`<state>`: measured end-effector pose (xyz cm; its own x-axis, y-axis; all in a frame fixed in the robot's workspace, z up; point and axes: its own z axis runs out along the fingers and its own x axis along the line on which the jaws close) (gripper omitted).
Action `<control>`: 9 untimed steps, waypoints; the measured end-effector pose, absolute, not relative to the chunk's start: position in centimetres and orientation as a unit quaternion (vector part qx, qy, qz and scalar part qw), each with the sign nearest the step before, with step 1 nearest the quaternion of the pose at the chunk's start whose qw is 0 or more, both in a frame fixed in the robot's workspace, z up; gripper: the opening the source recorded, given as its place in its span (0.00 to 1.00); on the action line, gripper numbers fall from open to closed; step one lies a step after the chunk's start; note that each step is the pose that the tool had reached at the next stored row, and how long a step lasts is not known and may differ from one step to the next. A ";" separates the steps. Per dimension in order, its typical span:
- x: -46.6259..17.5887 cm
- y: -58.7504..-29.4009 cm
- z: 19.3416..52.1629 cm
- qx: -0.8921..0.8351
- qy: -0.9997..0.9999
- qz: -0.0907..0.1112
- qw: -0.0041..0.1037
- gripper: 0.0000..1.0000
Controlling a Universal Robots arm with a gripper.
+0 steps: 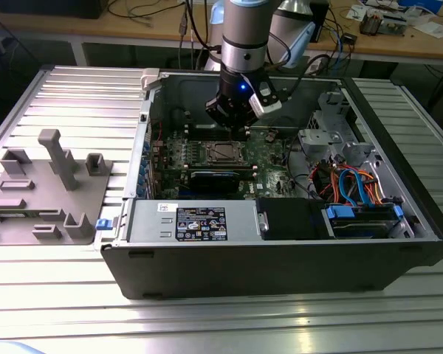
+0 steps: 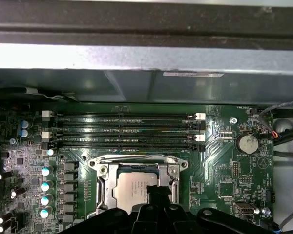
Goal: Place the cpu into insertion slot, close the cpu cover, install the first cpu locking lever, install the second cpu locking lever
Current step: 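Install the second cpu locking lever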
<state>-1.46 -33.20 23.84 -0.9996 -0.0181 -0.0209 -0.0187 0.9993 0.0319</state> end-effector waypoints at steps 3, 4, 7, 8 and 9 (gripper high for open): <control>-1.5 -33.2 24.1 -0.009 1.000 0.016 0.010 0.11; -1.5 -33.2 24.4 -0.009 1.000 0.016 0.010 0.11; -1.5 -33.2 24.7 -0.009 1.000 0.016 0.010 0.11; -1.5 -33.3 24.7 -0.009 1.000 0.016 0.010 0.11; -1.5 -33.5 24.7 -0.009 1.000 0.016 0.010 0.11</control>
